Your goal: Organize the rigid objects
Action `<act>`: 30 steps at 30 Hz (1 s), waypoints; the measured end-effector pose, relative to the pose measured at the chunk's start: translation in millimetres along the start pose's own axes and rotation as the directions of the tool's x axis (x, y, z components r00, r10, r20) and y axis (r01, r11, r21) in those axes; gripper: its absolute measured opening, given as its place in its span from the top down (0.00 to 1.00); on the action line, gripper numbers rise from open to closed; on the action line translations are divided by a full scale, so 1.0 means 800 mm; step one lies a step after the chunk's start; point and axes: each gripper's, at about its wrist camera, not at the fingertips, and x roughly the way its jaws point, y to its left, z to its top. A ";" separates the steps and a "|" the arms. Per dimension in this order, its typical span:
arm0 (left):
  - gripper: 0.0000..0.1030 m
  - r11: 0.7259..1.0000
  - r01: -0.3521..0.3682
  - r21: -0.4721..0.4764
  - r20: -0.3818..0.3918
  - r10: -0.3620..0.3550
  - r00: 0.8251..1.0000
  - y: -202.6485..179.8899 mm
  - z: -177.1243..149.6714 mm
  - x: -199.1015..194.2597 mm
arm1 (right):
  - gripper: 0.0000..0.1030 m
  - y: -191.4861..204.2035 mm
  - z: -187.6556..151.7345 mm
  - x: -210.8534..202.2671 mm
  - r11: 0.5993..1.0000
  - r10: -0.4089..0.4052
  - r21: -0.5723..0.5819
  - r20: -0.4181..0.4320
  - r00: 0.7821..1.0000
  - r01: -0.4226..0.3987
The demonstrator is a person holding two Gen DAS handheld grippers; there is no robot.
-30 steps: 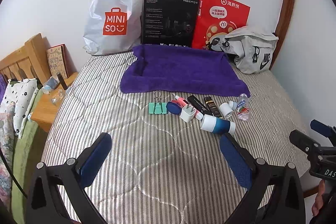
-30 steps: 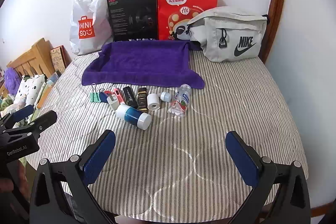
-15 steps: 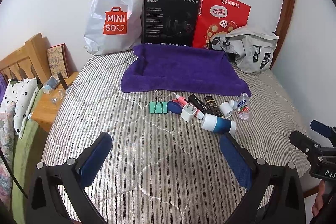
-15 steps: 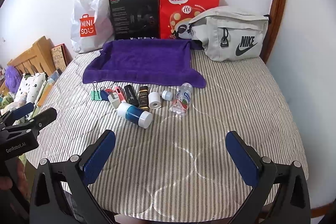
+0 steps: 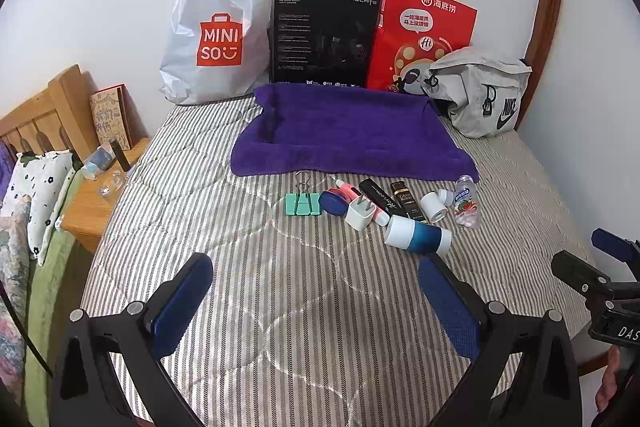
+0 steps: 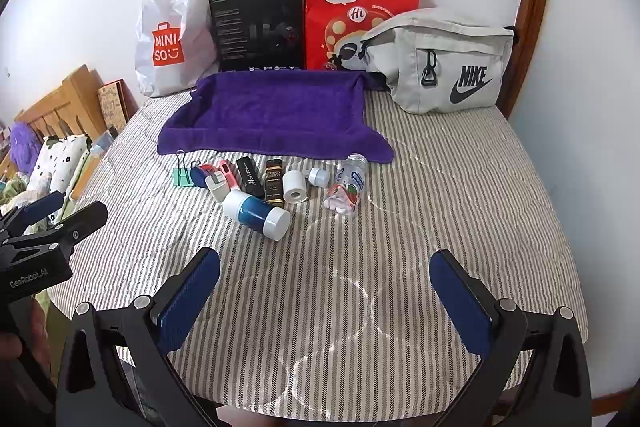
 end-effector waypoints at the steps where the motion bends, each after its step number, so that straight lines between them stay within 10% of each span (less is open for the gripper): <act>1: 0.00 1.000 -0.004 -0.001 0.002 0.004 1.000 0.001 0.000 0.000 | 0.00 0.000 0.000 0.000 1.000 0.001 0.001 0.000 1.000 -0.001; 30: 0.00 1.000 -0.001 -0.027 -0.024 0.001 1.000 0.001 0.015 0.037 | 0.00 -0.021 0.004 0.032 0.998 0.050 0.025 -0.033 0.998 -0.049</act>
